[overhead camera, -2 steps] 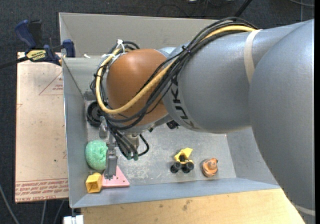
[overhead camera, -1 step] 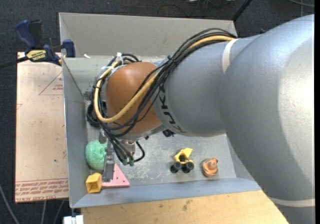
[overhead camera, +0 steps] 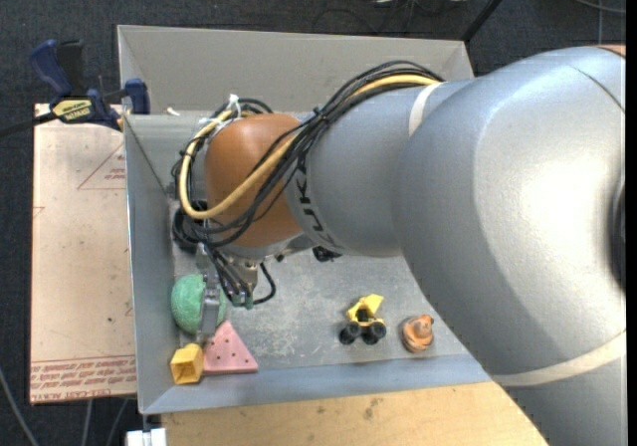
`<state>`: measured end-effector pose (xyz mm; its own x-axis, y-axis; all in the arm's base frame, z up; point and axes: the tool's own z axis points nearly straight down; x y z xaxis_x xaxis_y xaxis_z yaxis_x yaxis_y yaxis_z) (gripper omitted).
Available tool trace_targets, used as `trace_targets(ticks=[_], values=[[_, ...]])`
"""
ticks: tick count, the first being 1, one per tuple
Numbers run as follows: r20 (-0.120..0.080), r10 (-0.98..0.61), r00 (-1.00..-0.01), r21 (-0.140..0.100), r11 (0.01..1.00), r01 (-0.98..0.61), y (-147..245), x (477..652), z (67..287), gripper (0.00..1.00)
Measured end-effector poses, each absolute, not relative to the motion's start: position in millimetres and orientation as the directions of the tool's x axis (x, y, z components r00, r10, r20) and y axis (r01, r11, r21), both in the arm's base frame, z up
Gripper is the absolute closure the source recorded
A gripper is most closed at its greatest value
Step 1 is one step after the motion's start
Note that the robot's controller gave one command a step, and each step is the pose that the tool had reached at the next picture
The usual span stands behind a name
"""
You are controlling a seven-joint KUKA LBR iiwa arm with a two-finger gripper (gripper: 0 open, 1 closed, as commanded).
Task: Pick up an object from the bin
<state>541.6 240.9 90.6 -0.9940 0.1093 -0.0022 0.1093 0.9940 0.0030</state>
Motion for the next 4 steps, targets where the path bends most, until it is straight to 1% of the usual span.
trace_targets(ticks=[1, 2, 3, 4], values=[[-0.004, -0.038, -0.999, 0.004, 0.999, -0.038, 226, 544.8, 72, 1.00], [-0.004, -0.038, -0.999, 0.004, 0.999, -0.038, 226, 544.8, 72, 1.00], [-0.001, -0.003, -1.000, 0.002, 1.000, -0.003, 214, 525.6, 161, 1.00], [-0.001, -0.002, -1.000, 0.002, 1.000, -0.002, 214, 525.6, 161, 1.00]])
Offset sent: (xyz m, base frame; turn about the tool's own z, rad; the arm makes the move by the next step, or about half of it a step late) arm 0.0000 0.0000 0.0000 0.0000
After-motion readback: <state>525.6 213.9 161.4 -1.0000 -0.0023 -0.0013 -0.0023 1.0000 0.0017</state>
